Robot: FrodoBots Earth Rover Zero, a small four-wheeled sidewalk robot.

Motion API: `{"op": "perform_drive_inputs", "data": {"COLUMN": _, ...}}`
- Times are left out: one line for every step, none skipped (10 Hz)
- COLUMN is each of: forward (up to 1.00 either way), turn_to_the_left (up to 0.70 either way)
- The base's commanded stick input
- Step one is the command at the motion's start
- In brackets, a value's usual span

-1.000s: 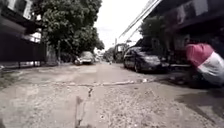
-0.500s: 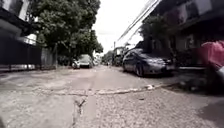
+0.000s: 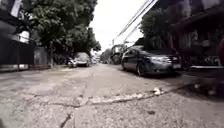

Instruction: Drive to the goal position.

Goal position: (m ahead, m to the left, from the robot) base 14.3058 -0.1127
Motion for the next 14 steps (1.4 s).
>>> {"op": "perform_drive_inputs", "data": {"forward": 1.0, "turn_to_the_left": 0.0}}
{"op": "perform_drive_inputs", "data": {"forward": 1.0, "turn_to_the_left": 0.0}}
{"op": "perform_drive_inputs", "data": {"forward": 1.0, "turn_to_the_left": 0.0}}
{"op": "perform_drive_inputs", "data": {"forward": 1.0, "turn_to_the_left": 0.0}}
{"op": "perform_drive_inputs", "data": {"forward": 1.0, "turn_to_the_left": 0.03}}
{"op": "perform_drive_inputs", "data": {"forward": 1.0, "turn_to_the_left": 0.27}}
{"op": "perform_drive_inputs", "data": {"forward": 1.0, "turn_to_the_left": 0.27}}
{"op": "perform_drive_inputs", "data": {"forward": 1.0, "turn_to_the_left": 0.27}}
{"op": "perform_drive_inputs", "data": {"forward": 1.0, "turn_to_the_left": 0.27}}
{"op": "perform_drive_inputs", "data": {"forward": 1.0, "turn_to_the_left": 0.05}}
{"op": "perform_drive_inputs", "data": {"forward": 1.0, "turn_to_the_left": 0.0}}
{"op": "perform_drive_inputs", "data": {"forward": 1.0, "turn_to_the_left": 0.0}}
{"op": "perform_drive_inputs", "data": {"forward": 1.0, "turn_to_the_left": 0.0}}
{"op": "perform_drive_inputs", "data": {"forward": 1.0, "turn_to_the_left": 0.0}}
